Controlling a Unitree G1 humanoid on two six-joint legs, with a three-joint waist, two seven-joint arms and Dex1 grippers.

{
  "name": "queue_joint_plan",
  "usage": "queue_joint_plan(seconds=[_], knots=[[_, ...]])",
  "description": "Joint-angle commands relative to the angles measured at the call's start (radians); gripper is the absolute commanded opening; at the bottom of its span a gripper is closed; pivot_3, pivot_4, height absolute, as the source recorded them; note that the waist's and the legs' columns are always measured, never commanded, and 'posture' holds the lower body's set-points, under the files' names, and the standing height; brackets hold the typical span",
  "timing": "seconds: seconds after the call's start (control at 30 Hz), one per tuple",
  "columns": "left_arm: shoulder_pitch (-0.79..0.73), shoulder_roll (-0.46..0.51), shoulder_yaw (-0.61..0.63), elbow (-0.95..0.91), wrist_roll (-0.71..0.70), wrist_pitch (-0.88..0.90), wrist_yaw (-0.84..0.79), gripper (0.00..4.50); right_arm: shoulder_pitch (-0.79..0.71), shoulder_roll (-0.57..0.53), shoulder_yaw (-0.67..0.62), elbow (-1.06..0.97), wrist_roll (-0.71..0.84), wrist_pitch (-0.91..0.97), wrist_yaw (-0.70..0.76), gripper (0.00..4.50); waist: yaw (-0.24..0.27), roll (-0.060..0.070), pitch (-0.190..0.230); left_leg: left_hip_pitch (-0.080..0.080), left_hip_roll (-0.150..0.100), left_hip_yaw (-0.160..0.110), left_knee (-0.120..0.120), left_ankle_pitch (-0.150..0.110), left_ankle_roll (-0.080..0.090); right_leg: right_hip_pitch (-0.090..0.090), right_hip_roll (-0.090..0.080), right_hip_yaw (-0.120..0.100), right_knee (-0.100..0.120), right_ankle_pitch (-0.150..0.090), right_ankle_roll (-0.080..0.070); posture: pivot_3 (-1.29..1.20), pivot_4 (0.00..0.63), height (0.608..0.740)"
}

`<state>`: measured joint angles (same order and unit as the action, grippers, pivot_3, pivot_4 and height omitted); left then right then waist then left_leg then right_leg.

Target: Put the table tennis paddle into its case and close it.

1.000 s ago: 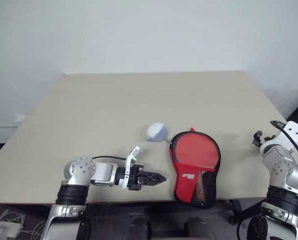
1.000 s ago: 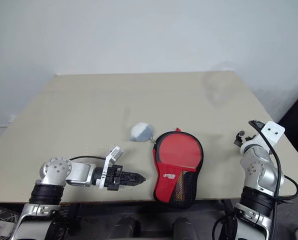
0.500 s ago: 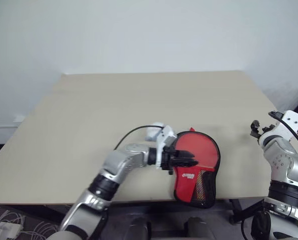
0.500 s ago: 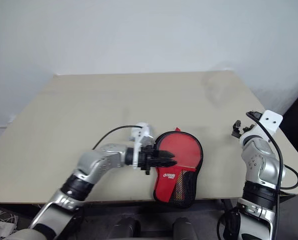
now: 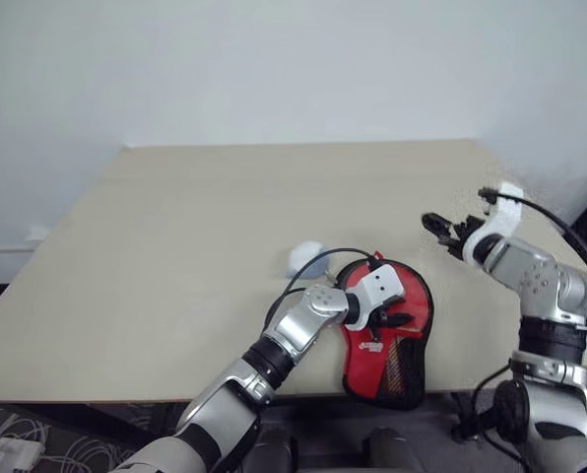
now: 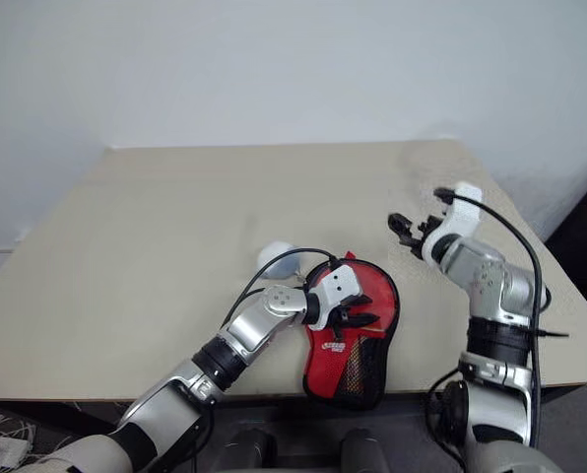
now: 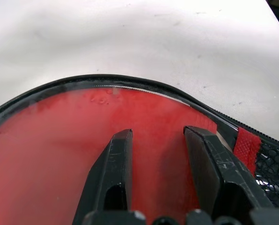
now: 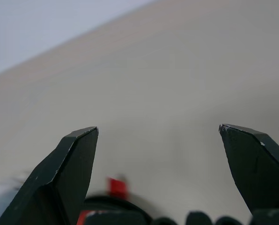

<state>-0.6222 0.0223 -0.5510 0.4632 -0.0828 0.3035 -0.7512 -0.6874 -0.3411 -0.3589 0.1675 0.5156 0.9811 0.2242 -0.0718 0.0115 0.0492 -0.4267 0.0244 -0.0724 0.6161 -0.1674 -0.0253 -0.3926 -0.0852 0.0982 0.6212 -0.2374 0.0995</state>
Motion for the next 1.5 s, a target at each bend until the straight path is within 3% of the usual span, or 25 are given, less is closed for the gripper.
queue_joint_plan(seconds=[0.03, 0.1, 0.2, 0.37, 0.57, 0.7, 0.87, 1.5], knots=[[0.052, 0.029, -0.012, 0.003, 0.008, 0.100, -0.067, 1.75, -0.102, 0.004, 0.038, 0.076, 0.003, -0.036, 0.051, 4.50, -0.003, 0.000, 0.000, 0.000, 0.000, 0.000, 0.000, 0.000, 0.000, 0.000, 0.000, 0.000, 0.000, 0.000, 0.000, 0.00, 0.000, 0.740], [0.074, 0.031, -0.010, -0.026, 0.000, 0.129, -0.090, 1.75, -0.133, 0.014, 0.068, 0.113, 0.004, -0.036, 0.089, 4.50, -0.003, 0.000, 0.000, 0.001, 0.001, 0.000, -0.001, 0.000, 0.000, 0.000, 0.001, 0.000, 0.001, 0.000, 0.000, 0.00, 0.000, 0.740], [0.104, 0.023, 0.011, -0.061, -0.020, 0.189, -0.099, 2.35, -0.163, 0.029, 0.147, 0.170, -0.001, -0.008, 0.167, 4.50, -0.003, 0.000, 0.000, 0.001, 0.001, 0.000, -0.002, 0.000, 0.000, 0.000, 0.001, 0.000, 0.001, 0.000, 0.000, 0.00, 0.000, 0.740], [0.120, 0.032, -0.004, -0.084, 0.010, 0.198, -0.101, 3.98, -0.204, 0.059, 0.260, 0.311, -0.037, 0.000, 0.265, 4.50, -0.001, -0.001, -0.001, 0.002, 0.001, 0.000, -0.001, 0.000, 0.000, 0.001, 0.001, 0.000, 0.001, 0.000, 0.000, 0.00, 0.000, 0.740], [0.125, 0.031, -0.005, -0.079, 0.033, 0.169, -0.093, 3.98, -0.231, 0.061, 0.287, 0.379, -0.059, -0.019, 0.320, 4.50, -0.001, -0.002, -0.002, 0.002, 0.001, -0.001, 0.000, 0.000, 0.000, 0.002, 0.001, -0.001, 0.001, 0.000, 0.000, 0.00, 0.000, 0.740], [0.137, 0.042, -0.006, -0.088, 0.047, 0.193, -0.070, 3.98, -0.347, 0.172, 0.328, 0.580, -0.095, -0.095, 0.386, 4.50, -0.011, -0.002, -0.003, 0.004, 0.001, 0.000, -0.001, 0.000, 0.000, 0.002, 0.001, -0.001, 0.002, 0.000, 0.001, 0.00, 0.000, 0.740], [0.134, 0.050, -0.001, -0.084, 0.067, 0.144, -0.036, 3.98, -0.401, 0.227, 0.333, 0.692, -0.128, -0.138, 0.422, 4.50, -0.014, -0.007, -0.006, 0.010, 0.001, -0.001, -0.003, -0.002, -0.003, 0.006, 0.001, -0.001, 0.002, 0.000, 0.002, 0.00, 0.000, 0.740], [0.113, 0.036, 0.017, -0.008, 0.129, 0.080, 0.067, 3.98, -0.383, 0.332, 0.416, 0.762, -0.274, -0.194, 0.459, 4.50, -0.030, -0.010, -0.008, 0.012, 0.001, -0.002, -0.003, -0.003, -0.005, 0.007, 0.001, -0.001, 0.004, 0.001, 0.003, 0.00, 0.000, 0.740]])
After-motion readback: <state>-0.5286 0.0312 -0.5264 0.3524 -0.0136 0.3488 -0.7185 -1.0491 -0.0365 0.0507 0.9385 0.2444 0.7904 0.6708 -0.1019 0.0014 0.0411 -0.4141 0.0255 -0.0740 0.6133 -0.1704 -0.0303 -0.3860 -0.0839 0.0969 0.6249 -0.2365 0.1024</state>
